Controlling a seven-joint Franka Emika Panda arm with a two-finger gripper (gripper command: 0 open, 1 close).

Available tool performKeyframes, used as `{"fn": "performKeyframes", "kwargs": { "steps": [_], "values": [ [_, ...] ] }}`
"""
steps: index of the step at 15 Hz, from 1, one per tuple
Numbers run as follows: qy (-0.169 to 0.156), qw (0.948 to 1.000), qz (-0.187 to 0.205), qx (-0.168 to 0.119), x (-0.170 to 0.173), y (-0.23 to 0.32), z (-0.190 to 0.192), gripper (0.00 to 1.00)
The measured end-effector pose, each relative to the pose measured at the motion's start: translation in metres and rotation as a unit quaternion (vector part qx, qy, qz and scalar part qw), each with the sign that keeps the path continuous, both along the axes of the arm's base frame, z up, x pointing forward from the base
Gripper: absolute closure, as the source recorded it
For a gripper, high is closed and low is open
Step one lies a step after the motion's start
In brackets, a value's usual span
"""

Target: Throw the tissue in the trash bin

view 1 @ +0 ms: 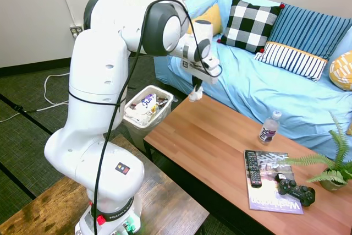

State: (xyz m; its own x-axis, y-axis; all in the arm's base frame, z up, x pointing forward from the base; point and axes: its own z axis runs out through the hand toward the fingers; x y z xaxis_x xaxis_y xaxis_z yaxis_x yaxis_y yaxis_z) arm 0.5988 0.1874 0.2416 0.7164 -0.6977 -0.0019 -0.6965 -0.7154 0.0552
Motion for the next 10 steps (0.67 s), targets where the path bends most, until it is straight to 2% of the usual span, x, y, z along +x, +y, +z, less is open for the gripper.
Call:
{"fn": "performKeyframes", "kwargs": {
  "steps": [4, 7, 8, 10],
  "values": [
    [0.017, 0.9979, 0.061, -0.013, -0.014, 0.112, -0.035, 1.00],
    [0.026, 0.9938, 0.107, -0.014, -0.038, 0.183, -0.058, 1.00],
    [0.029, 0.9924, 0.119, -0.014, -0.045, 0.199, -0.067, 0.00],
    [0.038, 0.9901, 0.135, -0.012, -0.056, 0.219, -0.084, 0.00]
  ]
}}
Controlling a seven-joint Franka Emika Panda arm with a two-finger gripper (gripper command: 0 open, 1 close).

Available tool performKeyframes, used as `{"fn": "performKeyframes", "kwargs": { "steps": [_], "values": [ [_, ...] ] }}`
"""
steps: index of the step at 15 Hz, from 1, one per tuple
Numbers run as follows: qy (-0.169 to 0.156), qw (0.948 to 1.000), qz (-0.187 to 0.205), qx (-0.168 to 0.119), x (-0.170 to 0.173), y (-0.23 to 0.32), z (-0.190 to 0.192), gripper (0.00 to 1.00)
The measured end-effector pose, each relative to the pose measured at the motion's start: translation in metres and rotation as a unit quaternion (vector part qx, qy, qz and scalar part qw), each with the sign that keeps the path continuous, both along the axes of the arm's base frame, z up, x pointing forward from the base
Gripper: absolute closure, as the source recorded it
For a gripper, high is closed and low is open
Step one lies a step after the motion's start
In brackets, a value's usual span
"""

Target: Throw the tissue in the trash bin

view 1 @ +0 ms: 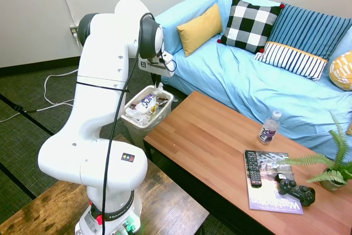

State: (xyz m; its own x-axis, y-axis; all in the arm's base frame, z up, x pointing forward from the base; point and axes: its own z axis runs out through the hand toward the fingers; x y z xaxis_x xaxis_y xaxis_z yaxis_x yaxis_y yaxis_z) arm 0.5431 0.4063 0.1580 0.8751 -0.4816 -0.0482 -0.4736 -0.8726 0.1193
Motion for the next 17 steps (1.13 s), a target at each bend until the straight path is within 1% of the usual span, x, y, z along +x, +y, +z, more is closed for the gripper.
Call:
{"fn": "performKeyframes", "kwargs": {
  "steps": [3, 11, 17],
  "values": [
    [0.012, 0.9999, 0.011, -0.003, -0.011, 0.009, -0.019, 0.00],
    [0.011, 0.9997, 0.020, -0.006, -0.016, 0.015, -0.020, 0.00],
    [0.011, 0.9997, 0.016, -0.013, -0.014, 0.007, -0.023, 0.00]
  ]
}}
